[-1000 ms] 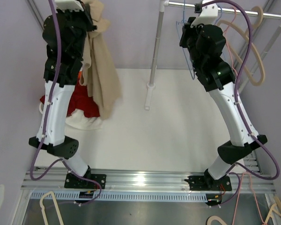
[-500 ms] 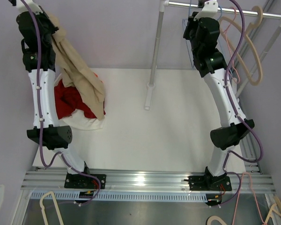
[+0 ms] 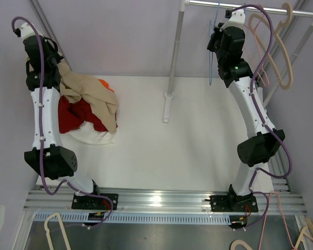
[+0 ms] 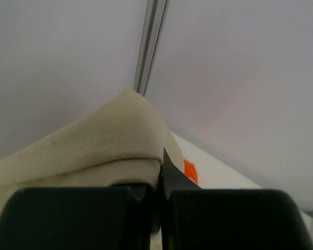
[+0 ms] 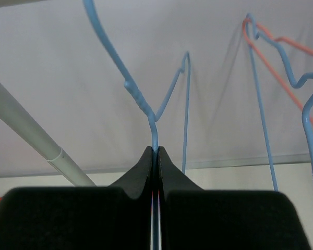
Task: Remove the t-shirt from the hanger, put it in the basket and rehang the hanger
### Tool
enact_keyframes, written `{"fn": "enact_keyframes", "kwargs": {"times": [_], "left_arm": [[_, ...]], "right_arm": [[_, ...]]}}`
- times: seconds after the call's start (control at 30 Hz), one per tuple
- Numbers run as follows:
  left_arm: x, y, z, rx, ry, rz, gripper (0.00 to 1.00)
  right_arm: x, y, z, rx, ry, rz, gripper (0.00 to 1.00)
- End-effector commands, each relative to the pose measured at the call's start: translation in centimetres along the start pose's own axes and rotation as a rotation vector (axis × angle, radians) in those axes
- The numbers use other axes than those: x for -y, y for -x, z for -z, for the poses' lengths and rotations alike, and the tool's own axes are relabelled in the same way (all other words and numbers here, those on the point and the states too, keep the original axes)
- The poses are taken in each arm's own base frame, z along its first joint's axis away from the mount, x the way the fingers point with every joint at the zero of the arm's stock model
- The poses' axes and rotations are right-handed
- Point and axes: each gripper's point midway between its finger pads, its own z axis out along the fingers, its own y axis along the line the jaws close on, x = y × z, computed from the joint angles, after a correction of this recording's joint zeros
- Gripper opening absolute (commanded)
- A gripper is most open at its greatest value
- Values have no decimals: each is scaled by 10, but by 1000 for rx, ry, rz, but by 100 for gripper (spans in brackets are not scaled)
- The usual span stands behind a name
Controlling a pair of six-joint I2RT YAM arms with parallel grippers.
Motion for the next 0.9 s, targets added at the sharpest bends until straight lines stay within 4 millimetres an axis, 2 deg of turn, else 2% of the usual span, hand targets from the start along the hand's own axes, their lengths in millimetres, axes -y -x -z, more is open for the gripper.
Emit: {"fn": "enact_keyframes", "kwargs": {"times": [0.0, 0.07, 0.13, 0.17, 0.2, 0.23, 0.27, 0.33, 0.57, 0.63, 0.67, 0.7, 0.77, 0.87], "left_arm": [[-17, -30, 7, -87, 88, 9, 1], [-24, -53, 7, -157, 117, -1, 1], [-32, -92, 6, -274, 145, -24, 1], [-33, -100, 6, -309, 154, -22, 1], [-33, -119, 0, -366, 158, -29, 1], [-34, -125, -2, -395, 162, -32, 1], [-38, -144, 2, -469, 176, -51, 1], [-30, -171, -6, -570, 131, -61, 1], [-26, -273, -4, -877, 66, -162, 1], [-21, -291, 0, -966, 50, -192, 1], [-17, -299, -11, -987, 43, -216, 1], [-19, -313, -1, -1064, 55, -242, 1], [-22, -333, -4, -1131, 63, -260, 1], [-26, -350, 4, -1195, 71, -261, 1]], "right_arm": [[-5, 36, 30, 74, 37, -58, 0], [-4, 34, 37, 68, 41, -65, 0], [-1, 33, 47, 64, 38, -67, 0], [1, 33, 50, 65, 35, -70, 0], [2, 33, 52, 68, 35, -71, 0], [3, 35, 57, 71, 36, -71, 0], [2, 36, 59, 73, 38, -72, 0], [3, 38, 63, 72, 36, -70, 0], [3, 35, 75, 48, 56, -74, 0], [4, 32, 79, 40, 60, -78, 1], [4, 32, 81, 40, 60, -82, 2], [4, 30, 85, 34, 66, -89, 4], [3, 29, 89, 29, 78, -94, 7], [4, 27, 96, 31, 82, -99, 8]]}}
